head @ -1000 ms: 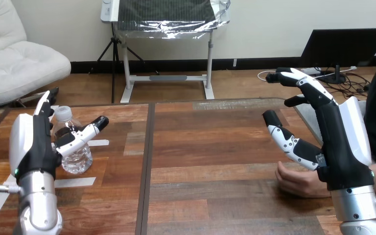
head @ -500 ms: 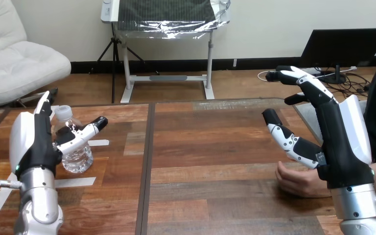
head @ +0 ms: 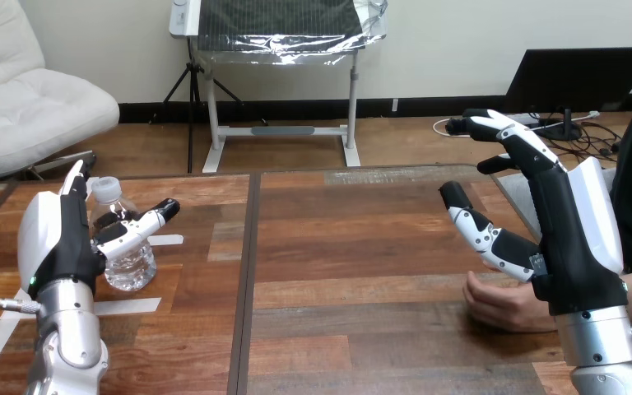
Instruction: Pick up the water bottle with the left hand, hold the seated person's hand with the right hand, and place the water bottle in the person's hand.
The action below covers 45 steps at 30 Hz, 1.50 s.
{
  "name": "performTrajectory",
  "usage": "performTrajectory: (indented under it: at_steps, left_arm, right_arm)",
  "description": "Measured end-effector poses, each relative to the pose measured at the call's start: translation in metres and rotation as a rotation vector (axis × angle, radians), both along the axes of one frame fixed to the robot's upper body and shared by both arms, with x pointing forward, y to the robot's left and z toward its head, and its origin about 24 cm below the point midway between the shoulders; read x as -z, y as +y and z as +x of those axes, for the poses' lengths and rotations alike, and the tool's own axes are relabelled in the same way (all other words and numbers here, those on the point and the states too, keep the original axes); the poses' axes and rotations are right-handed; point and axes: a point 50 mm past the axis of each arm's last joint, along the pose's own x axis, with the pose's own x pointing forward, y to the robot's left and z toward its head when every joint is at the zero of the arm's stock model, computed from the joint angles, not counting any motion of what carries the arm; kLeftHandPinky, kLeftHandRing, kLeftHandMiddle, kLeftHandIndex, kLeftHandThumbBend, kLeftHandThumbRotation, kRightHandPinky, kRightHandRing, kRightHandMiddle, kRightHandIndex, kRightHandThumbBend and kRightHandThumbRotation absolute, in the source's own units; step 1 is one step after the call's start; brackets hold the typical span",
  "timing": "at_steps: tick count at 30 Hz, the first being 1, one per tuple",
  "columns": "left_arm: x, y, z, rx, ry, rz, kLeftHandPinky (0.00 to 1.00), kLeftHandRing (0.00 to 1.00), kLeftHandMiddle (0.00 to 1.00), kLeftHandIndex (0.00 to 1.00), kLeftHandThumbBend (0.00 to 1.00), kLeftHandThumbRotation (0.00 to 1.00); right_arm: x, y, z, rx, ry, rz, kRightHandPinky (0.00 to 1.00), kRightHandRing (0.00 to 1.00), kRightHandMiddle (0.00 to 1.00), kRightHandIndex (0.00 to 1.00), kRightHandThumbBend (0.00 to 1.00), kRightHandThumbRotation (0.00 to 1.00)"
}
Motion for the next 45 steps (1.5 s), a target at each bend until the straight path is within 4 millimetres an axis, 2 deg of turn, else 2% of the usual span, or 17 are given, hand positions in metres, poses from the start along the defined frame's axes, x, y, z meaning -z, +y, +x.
performTrajectory:
  at_steps: [20,32,45]
  left_arm:
    - [0.006,0.008,0.005,-0.024,0.054,0.064,0.79,0.87,0.91,0.92,0.97,0.55]
    - [0.009,0.009,0.006,-0.028,0.078,0.107,0.78,0.86,0.89,0.89,0.93,0.49]
    - [0.014,0.012,0.009,-0.061,0.091,0.128,0.71,0.79,0.84,0.83,0.88,0.44]
  right_arm:
    - [0.001,-0.001,0.001,0.008,0.010,-0.001,0.64,0.80,0.83,0.73,0.41,0.05]
    - [0.001,-0.001,0.001,0.004,0.015,-0.006,0.67,0.81,0.83,0.73,0.41,0.04]
    - [0.002,-0.002,0.001,0.002,0.032,-0.012,0.69,0.82,0.83,0.74,0.41,0.02]
